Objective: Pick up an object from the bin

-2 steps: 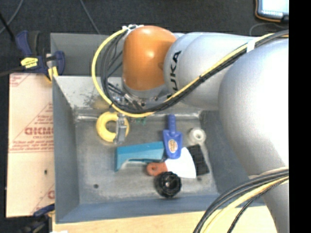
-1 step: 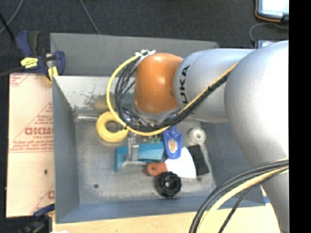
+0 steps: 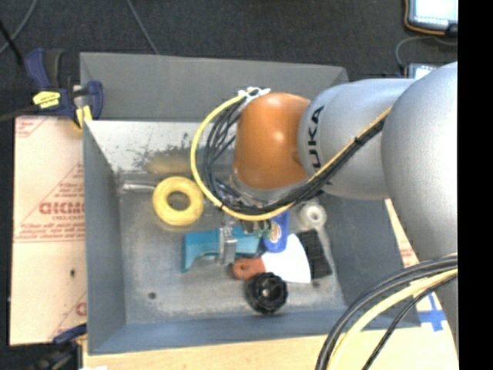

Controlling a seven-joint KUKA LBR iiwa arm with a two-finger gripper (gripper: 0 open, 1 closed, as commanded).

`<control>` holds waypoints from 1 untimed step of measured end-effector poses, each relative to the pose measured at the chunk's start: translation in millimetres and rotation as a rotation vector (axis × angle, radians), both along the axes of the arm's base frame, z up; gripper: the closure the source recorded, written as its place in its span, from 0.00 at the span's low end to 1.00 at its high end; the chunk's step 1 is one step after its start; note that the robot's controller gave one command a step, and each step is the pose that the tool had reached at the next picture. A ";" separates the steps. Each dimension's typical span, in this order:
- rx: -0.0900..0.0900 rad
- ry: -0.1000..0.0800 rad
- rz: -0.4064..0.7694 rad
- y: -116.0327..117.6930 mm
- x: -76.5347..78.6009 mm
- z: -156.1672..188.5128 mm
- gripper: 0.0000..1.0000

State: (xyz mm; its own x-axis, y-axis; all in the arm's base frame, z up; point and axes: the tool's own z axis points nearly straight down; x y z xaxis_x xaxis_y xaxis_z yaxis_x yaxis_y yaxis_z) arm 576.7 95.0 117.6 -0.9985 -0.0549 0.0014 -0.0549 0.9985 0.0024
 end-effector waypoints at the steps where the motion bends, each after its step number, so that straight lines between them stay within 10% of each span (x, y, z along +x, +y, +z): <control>1: -0.002 -0.009 0.039 -13.1 1.4 0.8 0.00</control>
Offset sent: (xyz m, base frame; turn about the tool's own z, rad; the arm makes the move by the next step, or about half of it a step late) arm -0.0039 -0.0234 -0.0476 0.1307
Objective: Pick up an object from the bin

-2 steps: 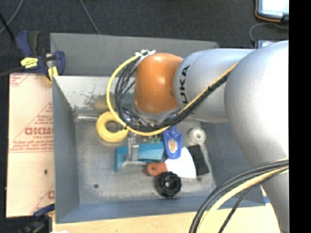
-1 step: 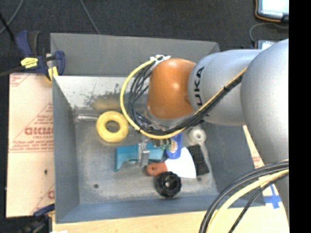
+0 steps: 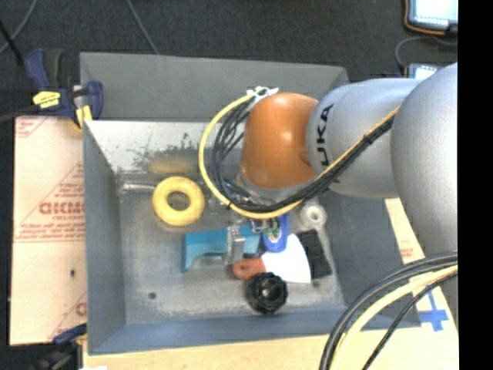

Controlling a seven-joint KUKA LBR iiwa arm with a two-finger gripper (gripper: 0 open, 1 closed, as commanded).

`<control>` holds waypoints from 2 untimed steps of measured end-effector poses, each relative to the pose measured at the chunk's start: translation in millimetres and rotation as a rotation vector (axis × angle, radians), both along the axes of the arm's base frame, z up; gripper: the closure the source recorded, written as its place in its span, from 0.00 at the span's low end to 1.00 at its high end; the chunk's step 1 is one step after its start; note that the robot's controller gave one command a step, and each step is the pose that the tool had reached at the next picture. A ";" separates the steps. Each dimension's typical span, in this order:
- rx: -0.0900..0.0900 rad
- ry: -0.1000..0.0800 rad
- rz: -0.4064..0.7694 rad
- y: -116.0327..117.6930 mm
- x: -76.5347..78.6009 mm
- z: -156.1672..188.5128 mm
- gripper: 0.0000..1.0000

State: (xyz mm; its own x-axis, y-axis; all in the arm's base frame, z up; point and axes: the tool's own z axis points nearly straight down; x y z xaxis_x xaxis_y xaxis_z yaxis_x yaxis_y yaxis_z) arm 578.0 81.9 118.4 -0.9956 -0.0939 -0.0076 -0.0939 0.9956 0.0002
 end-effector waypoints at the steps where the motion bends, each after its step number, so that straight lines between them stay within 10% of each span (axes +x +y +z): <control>1: 0.003 0.004 -0.086 -6.7 -2.3 -28.8 0.00; 2: 0.001 -0.007 -0.095 -1.9 -13.7 -46.8 1.00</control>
Offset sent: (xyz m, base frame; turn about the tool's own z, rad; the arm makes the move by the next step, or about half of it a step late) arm -0.0160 -0.0003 -0.0484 0.0913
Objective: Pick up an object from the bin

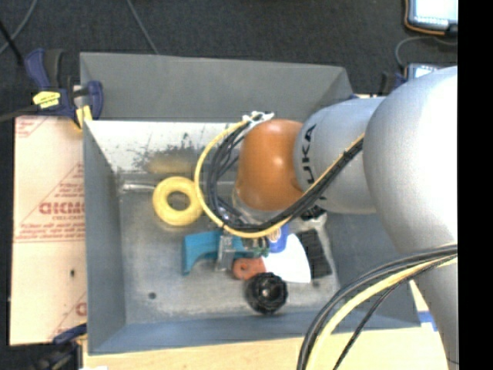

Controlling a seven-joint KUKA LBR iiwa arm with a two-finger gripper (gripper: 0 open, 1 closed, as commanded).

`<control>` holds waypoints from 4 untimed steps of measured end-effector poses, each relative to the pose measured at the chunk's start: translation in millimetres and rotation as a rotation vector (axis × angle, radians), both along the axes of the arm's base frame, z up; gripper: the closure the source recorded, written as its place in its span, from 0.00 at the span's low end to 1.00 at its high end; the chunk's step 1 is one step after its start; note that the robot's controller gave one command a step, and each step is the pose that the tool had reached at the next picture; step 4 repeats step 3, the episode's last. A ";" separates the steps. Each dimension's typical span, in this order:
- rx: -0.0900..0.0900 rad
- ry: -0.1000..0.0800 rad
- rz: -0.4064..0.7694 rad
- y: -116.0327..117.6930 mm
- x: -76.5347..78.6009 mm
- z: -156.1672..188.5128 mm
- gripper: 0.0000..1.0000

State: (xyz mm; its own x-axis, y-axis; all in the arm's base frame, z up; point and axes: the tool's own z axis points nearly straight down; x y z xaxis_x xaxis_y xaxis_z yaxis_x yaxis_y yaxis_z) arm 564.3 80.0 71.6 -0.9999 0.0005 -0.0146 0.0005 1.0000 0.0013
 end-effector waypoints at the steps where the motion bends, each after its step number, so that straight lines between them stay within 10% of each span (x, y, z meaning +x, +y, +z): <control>1: 0.000 0.000 0.000 0.0 0.0 0.0 1.00; 4: -0.001 0.011 -0.001 -0.5 -3.7 25.1 1.00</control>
Offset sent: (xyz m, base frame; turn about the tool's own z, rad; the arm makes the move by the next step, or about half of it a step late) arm 0.0000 -0.0001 0.0761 0.0000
